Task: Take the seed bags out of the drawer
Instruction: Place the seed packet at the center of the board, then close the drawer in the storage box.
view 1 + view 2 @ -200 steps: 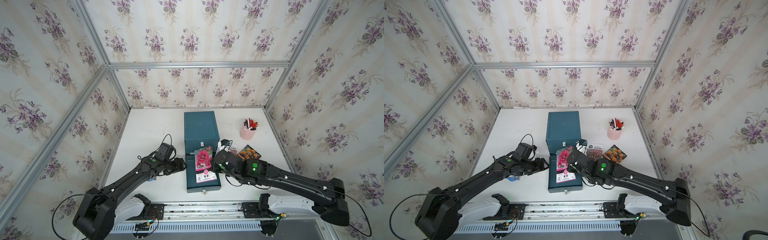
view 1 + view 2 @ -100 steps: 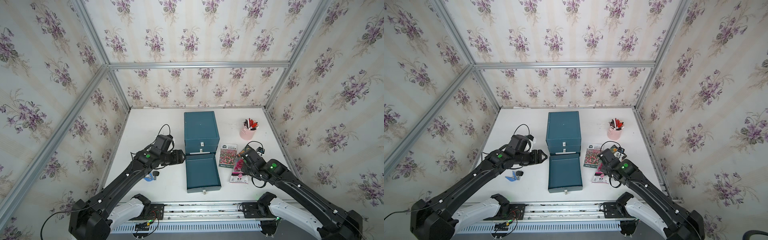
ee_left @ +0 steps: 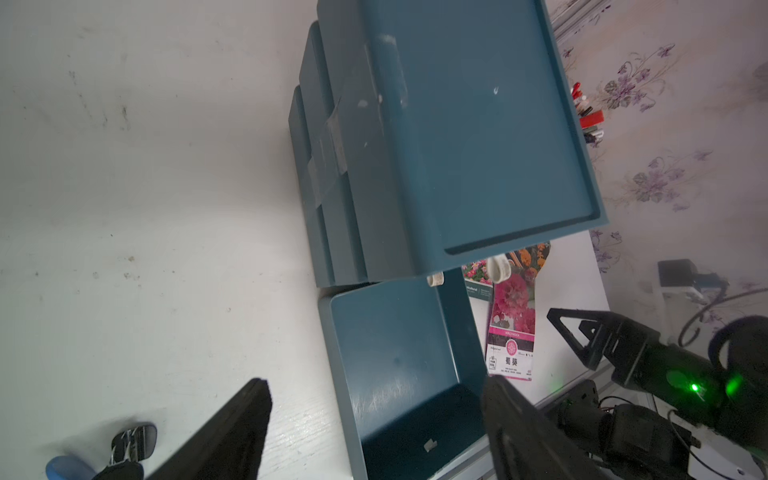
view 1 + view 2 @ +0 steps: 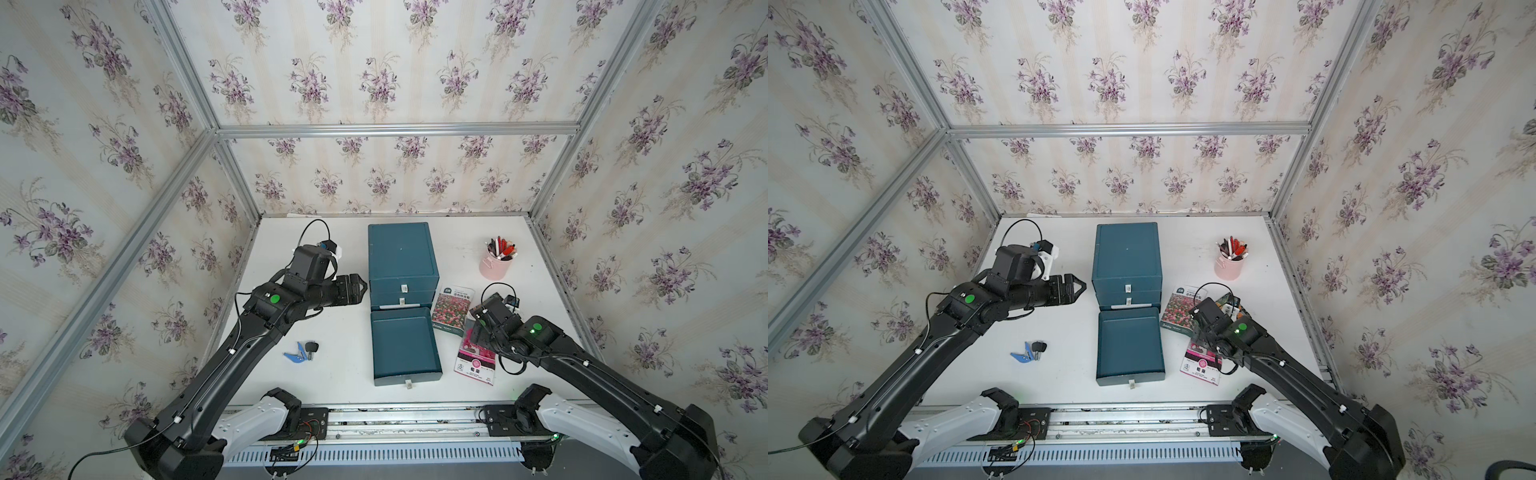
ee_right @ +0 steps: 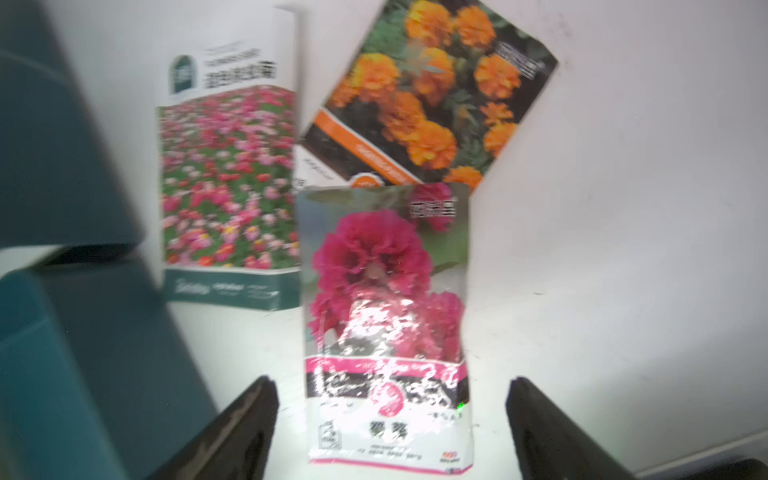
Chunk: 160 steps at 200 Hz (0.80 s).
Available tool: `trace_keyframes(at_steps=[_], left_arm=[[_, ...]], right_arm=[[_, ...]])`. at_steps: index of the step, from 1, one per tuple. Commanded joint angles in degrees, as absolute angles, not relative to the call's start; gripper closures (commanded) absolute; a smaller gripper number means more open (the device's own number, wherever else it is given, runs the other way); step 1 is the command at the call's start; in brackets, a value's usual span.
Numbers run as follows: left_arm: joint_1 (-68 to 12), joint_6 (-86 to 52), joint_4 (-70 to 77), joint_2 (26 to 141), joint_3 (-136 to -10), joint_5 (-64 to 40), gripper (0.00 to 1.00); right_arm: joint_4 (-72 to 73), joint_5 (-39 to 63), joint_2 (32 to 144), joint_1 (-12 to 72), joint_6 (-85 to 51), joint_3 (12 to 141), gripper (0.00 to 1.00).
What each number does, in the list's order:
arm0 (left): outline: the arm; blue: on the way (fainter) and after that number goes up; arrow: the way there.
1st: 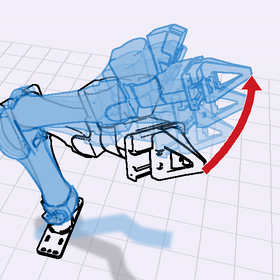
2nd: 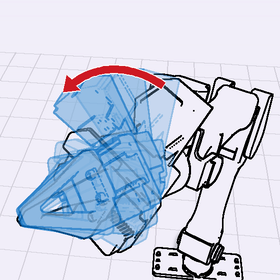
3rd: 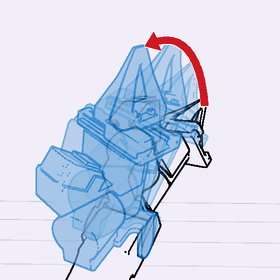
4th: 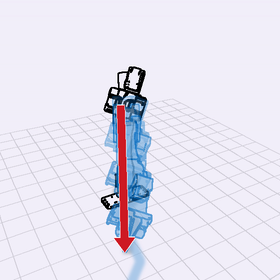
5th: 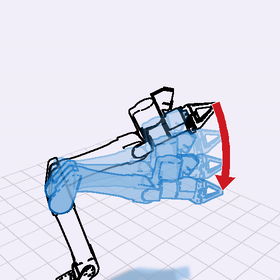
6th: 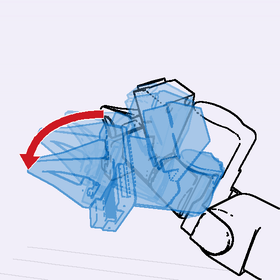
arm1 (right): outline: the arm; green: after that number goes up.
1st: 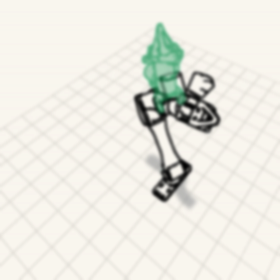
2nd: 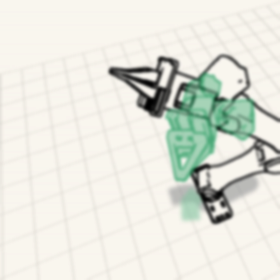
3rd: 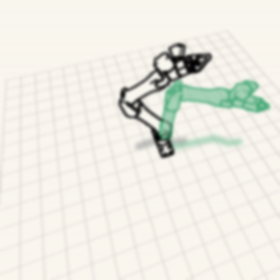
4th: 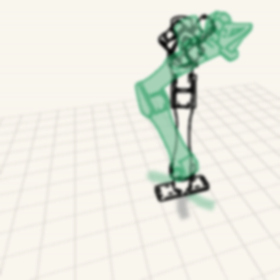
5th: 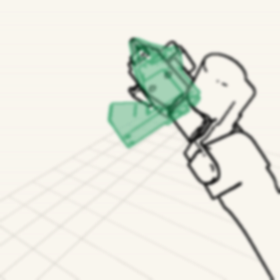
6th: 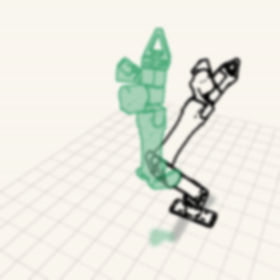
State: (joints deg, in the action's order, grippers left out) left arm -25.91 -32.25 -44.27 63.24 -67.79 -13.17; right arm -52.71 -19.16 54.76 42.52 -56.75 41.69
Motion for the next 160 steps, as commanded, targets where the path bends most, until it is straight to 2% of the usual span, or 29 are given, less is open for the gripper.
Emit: trace_keyframes(at_steps=[1,18,36,55,79,160], left_arm=[[-24.79,-30.56,-43.3,66.33,-70.73,-13.71,0.15],[-23.75,-30.79,-42.01,70.12,-72.97,-16.15,0.15],[-22.92,-31.22,-40.45,74.12,-75.63,-18.92,0.15],[-22.29,-31.55,-38.53,77.09,-77.17,-19.98,0.14],[-21.87,-30.84,-38.12,80.65,-79.41,-20.96,0.15],[-21.0,-28.39,-38.39,87.7,-78.22,-21.32,0.18]], right_arm=[[-53.87,-25.69,57.0,53.58,-61.29,45.84,0.15],[-48.3,-24.67,62.14,61.81,-60.83,46.05,0.19],[-42.98,-21.04,66.7,62.88,-61.53,43.27,0.27],[-36.19,-18.46,67.07,63.93,-61.79,40.06,0.34],[-34.27,-17.59,68.0,64.08,-61.61,39.45,0.41],[-33.46,-16.44,71.38,66.27,-61.79,39.19,0.41]])
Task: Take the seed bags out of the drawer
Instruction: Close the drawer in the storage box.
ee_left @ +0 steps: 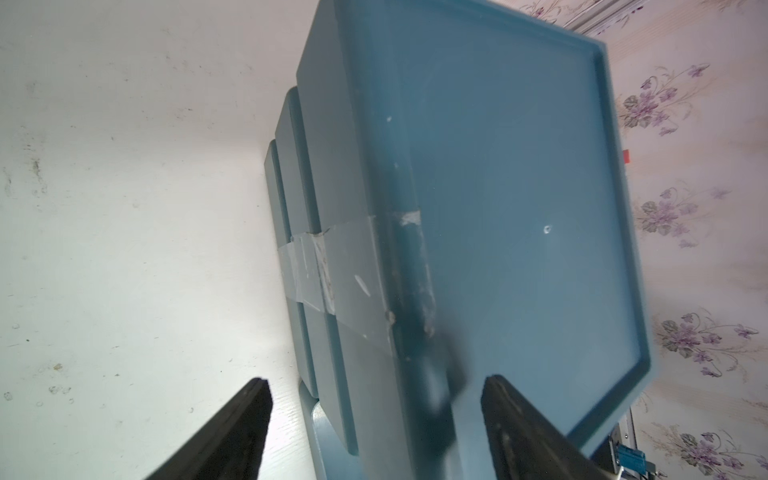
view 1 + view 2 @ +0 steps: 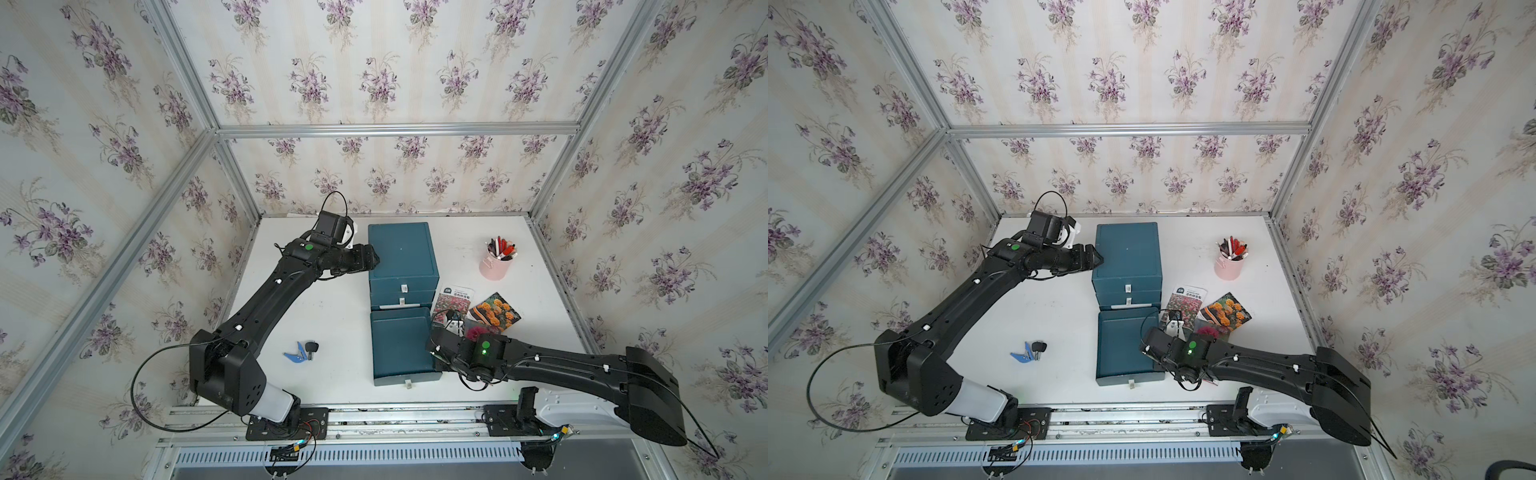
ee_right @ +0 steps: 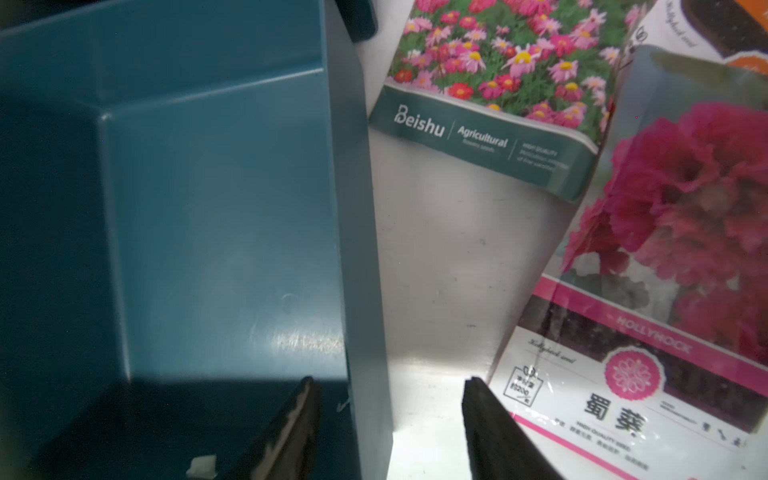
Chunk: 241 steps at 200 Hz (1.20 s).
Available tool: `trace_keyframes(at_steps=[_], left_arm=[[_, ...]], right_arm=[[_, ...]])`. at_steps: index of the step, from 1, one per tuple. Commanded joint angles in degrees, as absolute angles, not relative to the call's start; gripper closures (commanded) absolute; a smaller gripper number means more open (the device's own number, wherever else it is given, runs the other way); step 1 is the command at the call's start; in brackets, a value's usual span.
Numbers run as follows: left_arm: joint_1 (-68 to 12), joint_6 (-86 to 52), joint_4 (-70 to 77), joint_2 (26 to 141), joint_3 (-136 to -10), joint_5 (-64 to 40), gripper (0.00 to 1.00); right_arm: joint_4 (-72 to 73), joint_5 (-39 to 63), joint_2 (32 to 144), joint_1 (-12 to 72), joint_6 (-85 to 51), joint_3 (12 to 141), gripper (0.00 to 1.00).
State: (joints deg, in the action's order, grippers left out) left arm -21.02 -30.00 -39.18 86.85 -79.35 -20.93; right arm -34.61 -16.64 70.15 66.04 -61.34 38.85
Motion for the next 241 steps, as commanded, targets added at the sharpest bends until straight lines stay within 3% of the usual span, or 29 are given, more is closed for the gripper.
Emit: trace_keyframes(at_steps=[1,97,201,241], left_arm=[[-21.0,-28.35,-38.4,87.75,-78.18,-21.3,0.18],[-20.67,-26.85,-38.39,88.89,-75.26,-19.0,0.2],[-20.39,-25.8,-38.46,88.77,-73.3,-19.0,0.21],[-20.22,-24.97,-38.57,89.52,-72.97,-19.13,0.22]], right_arm=[[-33.39,-16.44,71.42,66.27,-61.79,39.2,0.41],[-33.2,-20.25,74.08,66.27,-62.4,40.31,0.92],[-31.5,-21.86,79.51,64.41,-53.49,46.77,0.97],[-28.18,-20.85,76.38,64.6,-46.87,44.62,0.97]])
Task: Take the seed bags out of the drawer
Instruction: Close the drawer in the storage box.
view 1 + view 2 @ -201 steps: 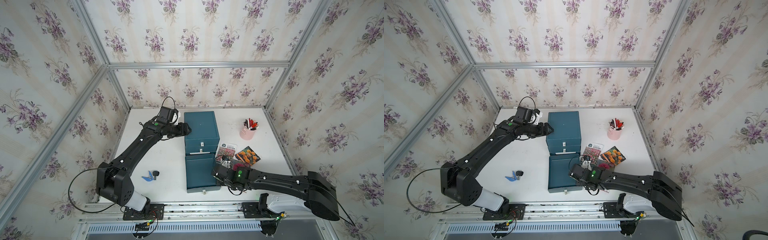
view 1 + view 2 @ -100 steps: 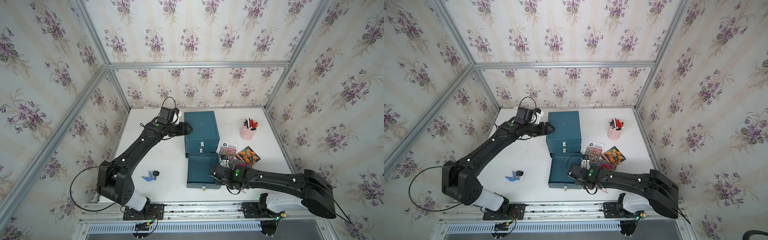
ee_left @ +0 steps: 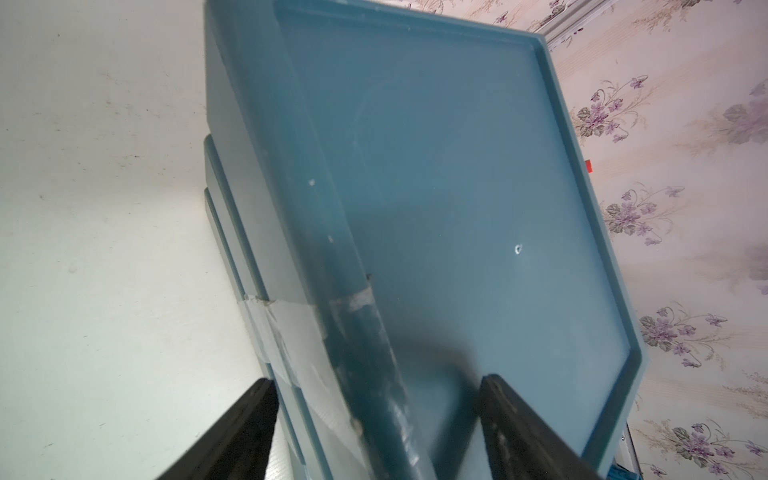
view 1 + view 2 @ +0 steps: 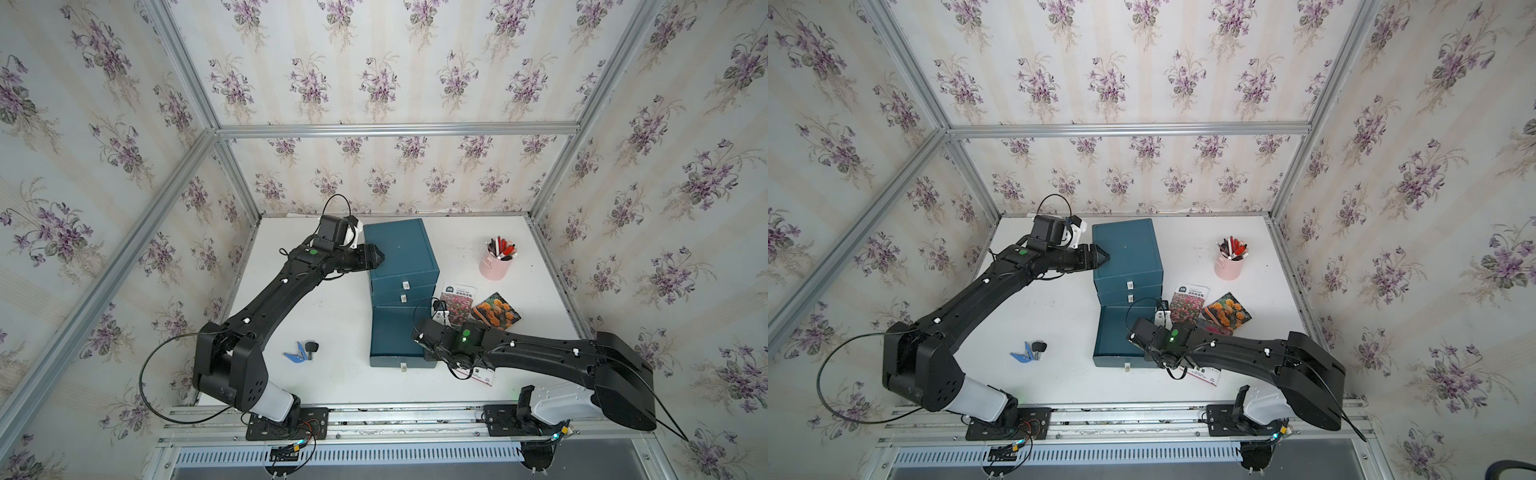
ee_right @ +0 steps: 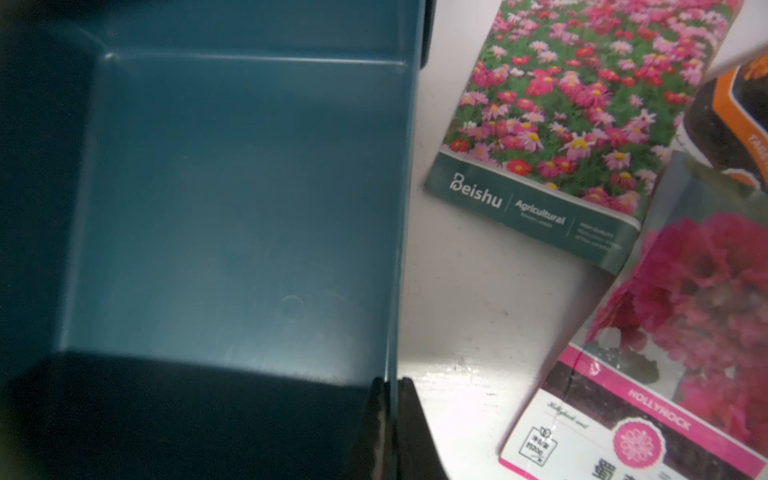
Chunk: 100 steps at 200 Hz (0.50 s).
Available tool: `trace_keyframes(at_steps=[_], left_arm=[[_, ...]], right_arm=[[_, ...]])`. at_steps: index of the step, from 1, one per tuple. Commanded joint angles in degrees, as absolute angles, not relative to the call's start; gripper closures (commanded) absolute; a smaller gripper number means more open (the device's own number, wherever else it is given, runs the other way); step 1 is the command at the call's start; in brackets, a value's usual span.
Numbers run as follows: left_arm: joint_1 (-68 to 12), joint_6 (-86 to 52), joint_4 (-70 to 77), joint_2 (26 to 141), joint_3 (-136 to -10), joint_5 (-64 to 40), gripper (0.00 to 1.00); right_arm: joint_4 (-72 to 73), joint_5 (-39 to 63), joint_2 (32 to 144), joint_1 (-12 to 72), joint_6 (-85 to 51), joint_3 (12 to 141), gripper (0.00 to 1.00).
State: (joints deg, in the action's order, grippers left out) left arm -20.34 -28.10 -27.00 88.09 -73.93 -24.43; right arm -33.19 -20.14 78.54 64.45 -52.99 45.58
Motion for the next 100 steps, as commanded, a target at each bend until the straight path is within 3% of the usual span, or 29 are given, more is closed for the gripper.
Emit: trace_keyframes(at_steps=[1,100], left_arm=[[-20.26,-24.97,-38.58,89.54,-72.96,-19.1,0.22],[-19.47,-22.82,-39.66,89.12,-72.04,-16.78,0.25]], right_arm=[[-28.15,-20.88,76.2,64.6,-46.77,44.54,0.97],[-18.44,-24.17,76.68,63.75,-34.79,43.19,0.99]])
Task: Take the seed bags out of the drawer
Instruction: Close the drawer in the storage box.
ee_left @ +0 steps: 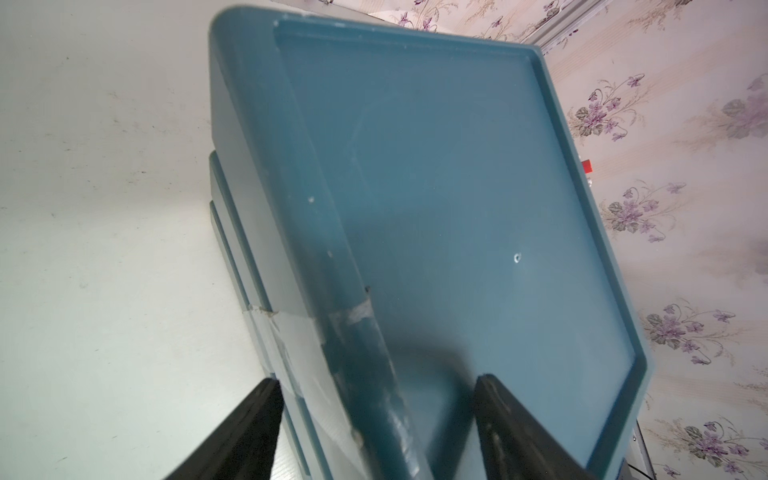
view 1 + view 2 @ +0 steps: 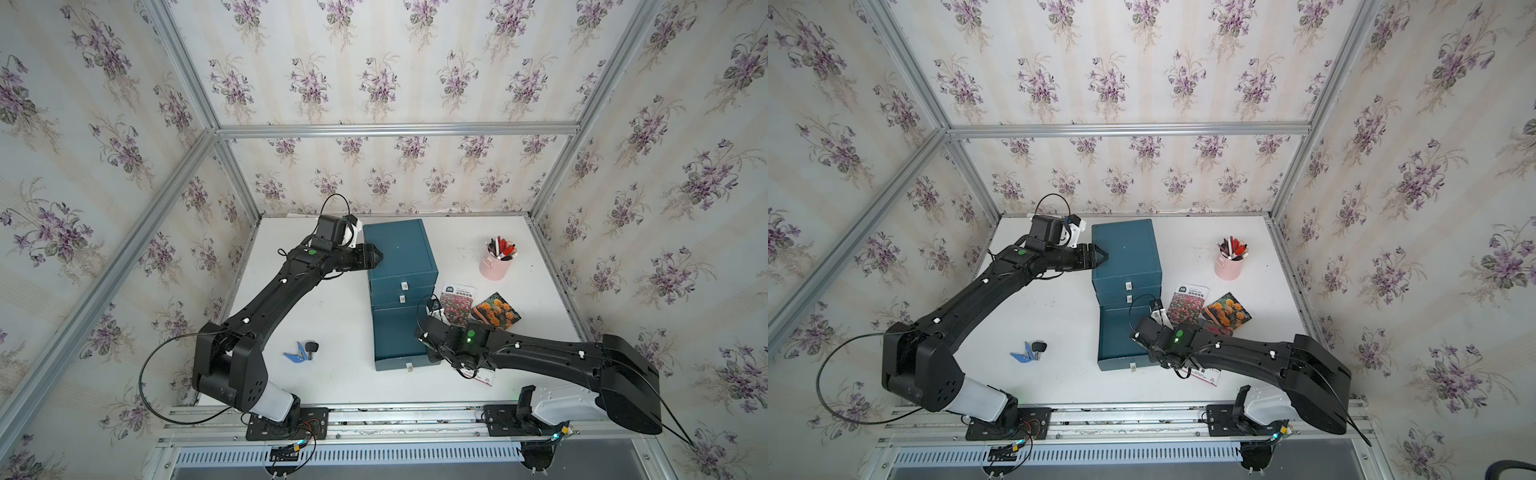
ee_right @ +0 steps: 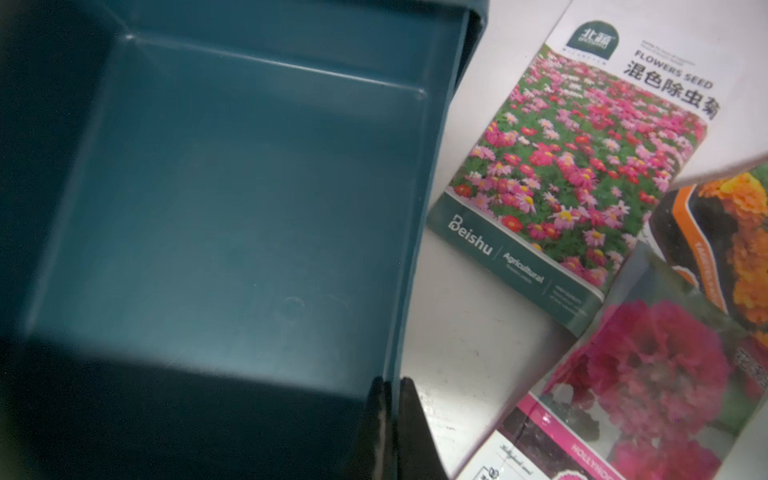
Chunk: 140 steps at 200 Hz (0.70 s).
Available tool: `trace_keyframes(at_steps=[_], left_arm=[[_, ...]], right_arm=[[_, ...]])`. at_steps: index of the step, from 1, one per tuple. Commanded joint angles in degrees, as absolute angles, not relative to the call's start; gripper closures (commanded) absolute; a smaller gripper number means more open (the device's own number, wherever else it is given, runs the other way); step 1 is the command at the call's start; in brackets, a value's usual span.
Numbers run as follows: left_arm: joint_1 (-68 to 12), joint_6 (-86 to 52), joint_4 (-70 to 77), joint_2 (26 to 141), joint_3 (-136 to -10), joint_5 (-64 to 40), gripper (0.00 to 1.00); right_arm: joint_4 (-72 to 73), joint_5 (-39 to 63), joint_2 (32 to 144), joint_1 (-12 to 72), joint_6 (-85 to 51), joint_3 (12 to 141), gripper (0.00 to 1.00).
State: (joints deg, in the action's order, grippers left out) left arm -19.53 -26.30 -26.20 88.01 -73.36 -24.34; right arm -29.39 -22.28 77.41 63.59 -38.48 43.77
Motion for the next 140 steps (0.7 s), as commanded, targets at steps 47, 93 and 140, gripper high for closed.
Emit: trace_keyframes(at_steps=[47,93,140], left_arm=[[-19.42,-22.67,-39.37,90.31,-71.9,-16.94,0.27],[-19.38,-22.41,-39.52,90.1,-71.85,-16.86,0.27],[-19.42,-22.42,-39.87,90.55,-73.27,-17.39,0.27]], right_arm=[[-14.47,-28.22,78.86,62.91,-35.96,43.5,0.99],[-16.67,-29.53,82.68,63.31,-41.12,46.95,0.24],[-26.18,-30.27,69.65,78.07,-51.6,43.81,0.12]])
